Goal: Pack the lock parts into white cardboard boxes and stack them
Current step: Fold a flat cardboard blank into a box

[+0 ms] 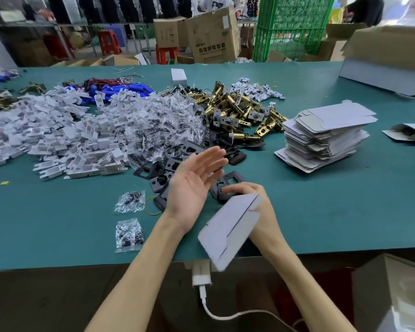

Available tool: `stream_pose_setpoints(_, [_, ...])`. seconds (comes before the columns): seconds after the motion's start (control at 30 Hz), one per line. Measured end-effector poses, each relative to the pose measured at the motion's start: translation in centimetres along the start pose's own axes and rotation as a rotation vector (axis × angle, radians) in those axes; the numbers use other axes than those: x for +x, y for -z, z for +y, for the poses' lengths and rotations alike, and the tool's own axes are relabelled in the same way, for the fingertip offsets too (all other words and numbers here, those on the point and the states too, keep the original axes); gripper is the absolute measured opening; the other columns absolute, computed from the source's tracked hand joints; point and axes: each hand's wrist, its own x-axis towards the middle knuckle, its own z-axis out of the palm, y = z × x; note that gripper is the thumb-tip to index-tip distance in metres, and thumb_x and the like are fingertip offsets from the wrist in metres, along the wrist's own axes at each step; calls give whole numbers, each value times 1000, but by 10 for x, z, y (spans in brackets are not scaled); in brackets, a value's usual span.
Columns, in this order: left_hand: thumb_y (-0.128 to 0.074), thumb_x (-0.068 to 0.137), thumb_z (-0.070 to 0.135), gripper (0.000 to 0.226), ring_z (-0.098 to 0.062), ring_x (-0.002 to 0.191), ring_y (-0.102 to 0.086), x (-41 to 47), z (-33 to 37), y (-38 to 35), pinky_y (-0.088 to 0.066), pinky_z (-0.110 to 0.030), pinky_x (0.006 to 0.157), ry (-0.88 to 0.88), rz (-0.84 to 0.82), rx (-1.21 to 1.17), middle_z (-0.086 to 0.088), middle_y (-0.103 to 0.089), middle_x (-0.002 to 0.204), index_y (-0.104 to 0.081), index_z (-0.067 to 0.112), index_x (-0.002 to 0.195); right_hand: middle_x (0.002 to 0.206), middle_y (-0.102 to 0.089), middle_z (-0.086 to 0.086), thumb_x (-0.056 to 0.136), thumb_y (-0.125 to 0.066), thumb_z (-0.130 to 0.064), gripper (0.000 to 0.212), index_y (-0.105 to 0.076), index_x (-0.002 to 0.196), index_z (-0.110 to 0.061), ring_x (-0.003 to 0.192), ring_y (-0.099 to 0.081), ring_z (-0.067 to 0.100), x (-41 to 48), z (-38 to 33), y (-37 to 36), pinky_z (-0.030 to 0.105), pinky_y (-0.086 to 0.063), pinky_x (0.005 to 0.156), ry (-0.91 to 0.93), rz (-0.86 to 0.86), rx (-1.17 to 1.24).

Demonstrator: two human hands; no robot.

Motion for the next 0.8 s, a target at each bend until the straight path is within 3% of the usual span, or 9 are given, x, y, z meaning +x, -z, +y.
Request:
stream_pose_setpoints(0.07, [-50,103,53,61,-30,147,-45,-5,8,2,-31,-47,123,-21,-190,108,-13,-53,155,-55,12,148,84,-72,4,85,-61,-3,20,-77,92,-11,65,-62,5,4,0,2,20,-48,62,-93,28,37])
stream_pose_setpoints(0.13, [-60,89,71,98,-33,154,-33,-10,8,2,-28,-49,125,39,-428,253,-15,-38,165,-35,8,159,59,-66,-10,81,-62,-11,17,-78,81,-15,52,-51,3,14,-2,2,22,-41,56,-173,28,2])
stream_pose_setpoints(0.2, [-71,71,80,126,-39,155,-29,-14,9,-1,-25,-55,126,135,-568,260,-21,-32,166,-27,5,162,57,-61,-12,70,-62,-25,18,-75,70,-13,56,-44,9,22,-10,4,27,-36,59,-241,-3,6])
stream_pose_setpoints(0.3, [-83,57,77,142,-42,155,-26,-9,12,-3,-17,-64,126,175,-470,173,-21,-28,167,-21,6,164,66,-69,-5,64,-55,-30,33,-74,74,-4,62,-50,11,30,-17,13,28,-37,63,-294,-57,-39])
stream_pose_setpoints(0.43, [-84,74,63,104,-43,141,-49,-10,9,1,-39,-57,116,163,-262,129,-24,-51,152,-47,7,153,71,-54,16,85,-58,-21,34,-62,93,11,69,-39,16,32,-6,20,31,-31,64,-304,20,-256])
stream_pose_setpoints(0.53, [-77,89,50,53,-28,123,-67,-8,4,3,-57,-37,95,229,-122,26,-13,-69,135,-73,15,130,73,-50,6,87,-54,-17,27,-59,90,9,68,-36,20,26,-2,13,34,-32,61,-300,24,-365])
stream_pose_setpoints(0.63, [-62,100,42,56,-36,133,-60,2,2,7,-48,-51,112,302,11,-101,-22,-62,142,-60,5,142,86,-63,12,91,-55,-19,23,-63,86,2,77,-52,28,21,4,4,36,-44,66,-227,53,-384])
stream_pose_setpoints(0.73, [-49,106,40,60,-39,144,-49,12,10,15,-35,-57,121,272,13,-182,-26,-51,152,-47,1,152,95,-62,2,93,-57,-20,14,-69,89,-16,86,-57,15,17,8,1,17,-43,70,-160,60,-300])
stream_pose_setpoints(0.8, [-47,107,36,56,-38,145,-47,19,14,23,-37,-57,120,280,-50,-179,-24,-50,154,-50,2,151,100,-63,-2,93,-59,-20,14,-72,98,-24,84,-57,10,14,11,1,14,-43,71,-112,56,-230])
